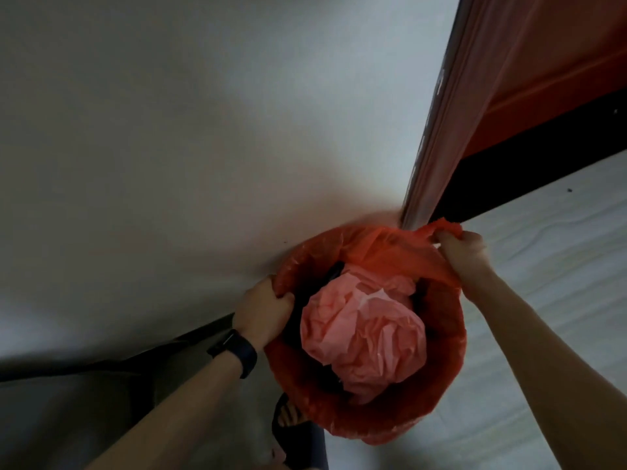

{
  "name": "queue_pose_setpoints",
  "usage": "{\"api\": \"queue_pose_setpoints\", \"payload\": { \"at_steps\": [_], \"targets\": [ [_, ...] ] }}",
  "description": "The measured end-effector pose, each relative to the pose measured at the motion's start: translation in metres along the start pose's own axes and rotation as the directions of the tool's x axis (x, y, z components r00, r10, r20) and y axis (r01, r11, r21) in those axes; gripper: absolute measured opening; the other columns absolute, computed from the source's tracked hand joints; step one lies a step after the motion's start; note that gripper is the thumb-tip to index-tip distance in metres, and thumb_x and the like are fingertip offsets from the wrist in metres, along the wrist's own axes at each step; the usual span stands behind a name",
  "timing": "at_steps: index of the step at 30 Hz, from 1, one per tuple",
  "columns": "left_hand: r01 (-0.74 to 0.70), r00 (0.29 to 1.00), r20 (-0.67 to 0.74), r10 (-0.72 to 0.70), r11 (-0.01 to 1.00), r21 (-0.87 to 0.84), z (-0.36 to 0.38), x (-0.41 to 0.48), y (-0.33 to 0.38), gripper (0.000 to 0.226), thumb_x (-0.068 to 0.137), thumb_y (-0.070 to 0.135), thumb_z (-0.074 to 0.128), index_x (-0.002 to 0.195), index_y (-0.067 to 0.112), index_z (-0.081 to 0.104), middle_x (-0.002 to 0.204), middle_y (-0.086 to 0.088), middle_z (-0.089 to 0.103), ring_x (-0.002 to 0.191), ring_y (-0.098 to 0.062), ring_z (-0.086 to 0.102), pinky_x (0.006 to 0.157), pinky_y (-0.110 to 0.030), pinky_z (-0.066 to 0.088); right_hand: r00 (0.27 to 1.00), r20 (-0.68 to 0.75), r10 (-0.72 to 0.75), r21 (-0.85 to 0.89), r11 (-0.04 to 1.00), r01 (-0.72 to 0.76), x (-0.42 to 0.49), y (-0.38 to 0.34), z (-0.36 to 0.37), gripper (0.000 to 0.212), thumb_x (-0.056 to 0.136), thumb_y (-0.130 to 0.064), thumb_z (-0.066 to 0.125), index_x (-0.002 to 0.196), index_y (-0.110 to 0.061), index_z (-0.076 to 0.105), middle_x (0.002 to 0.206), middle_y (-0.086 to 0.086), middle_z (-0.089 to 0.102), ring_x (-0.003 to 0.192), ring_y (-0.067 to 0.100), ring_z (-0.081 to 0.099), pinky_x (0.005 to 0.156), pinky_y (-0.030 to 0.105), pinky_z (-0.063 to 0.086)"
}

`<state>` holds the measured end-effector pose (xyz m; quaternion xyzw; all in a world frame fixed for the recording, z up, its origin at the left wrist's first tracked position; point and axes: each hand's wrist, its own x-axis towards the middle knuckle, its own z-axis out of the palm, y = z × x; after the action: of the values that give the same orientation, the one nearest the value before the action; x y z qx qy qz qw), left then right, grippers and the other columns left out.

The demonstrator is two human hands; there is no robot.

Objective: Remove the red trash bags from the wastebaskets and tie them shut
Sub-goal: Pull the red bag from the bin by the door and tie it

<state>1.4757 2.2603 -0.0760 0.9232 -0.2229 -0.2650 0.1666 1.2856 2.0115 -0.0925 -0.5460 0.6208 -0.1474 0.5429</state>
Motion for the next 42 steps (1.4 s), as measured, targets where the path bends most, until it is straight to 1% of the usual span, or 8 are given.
{"api": "queue_pose_setpoints", "payload": {
  "at_steps": [5,9,13,22,26,33,38,42],
  "targets": [
    [-0.021,0.996,0.088,0.027,0.998,-0.067,-0.001,0.008,-0.005,0.028,0.076,0.034,0.053,0.096,0.020,0.066,0.091,-0.006,0.071,0.087,-0.028,0.067,0.072,-0.030,0.049,0.980,-0.104,-0.172,0.206,0.960,0.190,-0.029,-0.053,-0.021,0.032,0.089,-0.038,0.061,0.063,-0.019,0.063,0.051,-0.008,0.054,0.050,0.010,0.049,0.053,0.026,0.037],
    [-0.089,0.993,0.068,0.096,0.991,-0.098,-0.002,0.006,0.005,0.024,0.080,0.016,0.055,0.102,0.015,0.065,0.097,-0.009,0.070,0.096,-0.030,0.067,0.075,-0.030,0.049,0.906,-0.017,-0.423,0.074,0.903,0.423,-0.080,-0.096,-0.035,0.034,0.091,-0.028,0.061,0.058,-0.020,0.057,0.056,-0.005,0.054,0.047,0.005,0.049,0.051,0.023,0.040],
    [-0.095,0.991,0.068,0.113,0.970,-0.225,-0.001,0.002,-0.001,0.052,0.065,0.026,0.049,0.115,0.018,0.058,0.109,-0.012,0.069,0.100,-0.033,0.066,0.087,-0.037,0.053,0.903,0.084,-0.422,-0.158,0.889,0.430,-0.129,-0.102,-0.036,0.021,0.086,-0.030,0.066,0.073,-0.014,0.072,0.062,-0.006,0.063,0.061,0.012,0.060,0.063,0.033,0.052],
    [-0.044,0.985,0.110,0.130,0.819,-0.573,0.002,-0.037,-0.032,0.060,0.080,0.046,0.060,0.130,0.016,0.046,0.121,-0.007,0.064,0.100,-0.025,0.064,0.086,-0.036,0.052,0.843,0.334,-0.421,-0.192,0.846,0.498,-0.205,-0.091,-0.042,0.024,0.092,-0.039,0.065,0.082,-0.021,0.077,0.063,-0.005,0.060,0.061,0.009,0.057,0.067,0.025,0.049],
    [-0.195,0.977,0.018,0.214,0.920,-0.341,0.006,-0.048,-0.031,0.035,0.103,0.031,0.037,0.134,0.016,0.041,0.116,-0.009,0.063,0.106,-0.034,0.063,0.076,-0.030,0.042,0.807,0.320,-0.496,-0.315,0.748,0.585,-0.233,-0.093,-0.033,0.028,0.092,-0.043,0.060,0.077,-0.025,0.075,0.069,-0.005,0.068,0.065,0.016,0.063,0.074,0.035,0.054],
    [-0.257,0.966,0.026,0.259,0.965,-0.046,-0.001,-0.033,-0.022,0.031,0.102,0.031,0.029,0.125,0.011,0.039,0.118,-0.023,0.064,0.104,-0.038,0.063,0.083,-0.041,0.049,0.867,0.052,-0.495,0.209,0.855,0.475,-0.257,-0.124,-0.053,0.029,0.078,-0.021,0.056,0.051,-0.015,0.046,0.050,0.003,0.042,0.053,0.022,0.035,0.062,0.041,0.032],
    [-0.131,0.988,-0.003,0.155,0.829,-0.544,0.000,-0.043,-0.029,0.047,0.100,0.047,0.039,0.128,0.013,0.052,0.125,-0.008,0.060,0.116,-0.029,0.058,0.093,-0.036,0.043,0.933,-0.014,-0.360,-0.085,0.930,0.358,-0.230,-0.081,-0.051,0.036,0.088,-0.034,0.062,0.056,-0.019,0.060,0.056,-0.003,0.050,0.042,0.012,0.037,0.045,0.026,0.030],
    [0.116,0.992,0.127,-0.026,0.617,-0.778,0.017,-0.040,-0.055,0.053,0.083,0.061,0.039,0.088,0.013,0.063,0.092,-0.012,0.069,0.091,-0.027,0.061,0.080,-0.036,0.047,0.936,0.080,-0.344,-0.172,0.920,0.353,-0.226,-0.053,-0.037,0.032,0.092,-0.032,0.062,0.063,-0.019,0.064,0.055,-0.007,0.050,0.046,0.010,0.039,0.046,0.025,0.030]
  ]
}}
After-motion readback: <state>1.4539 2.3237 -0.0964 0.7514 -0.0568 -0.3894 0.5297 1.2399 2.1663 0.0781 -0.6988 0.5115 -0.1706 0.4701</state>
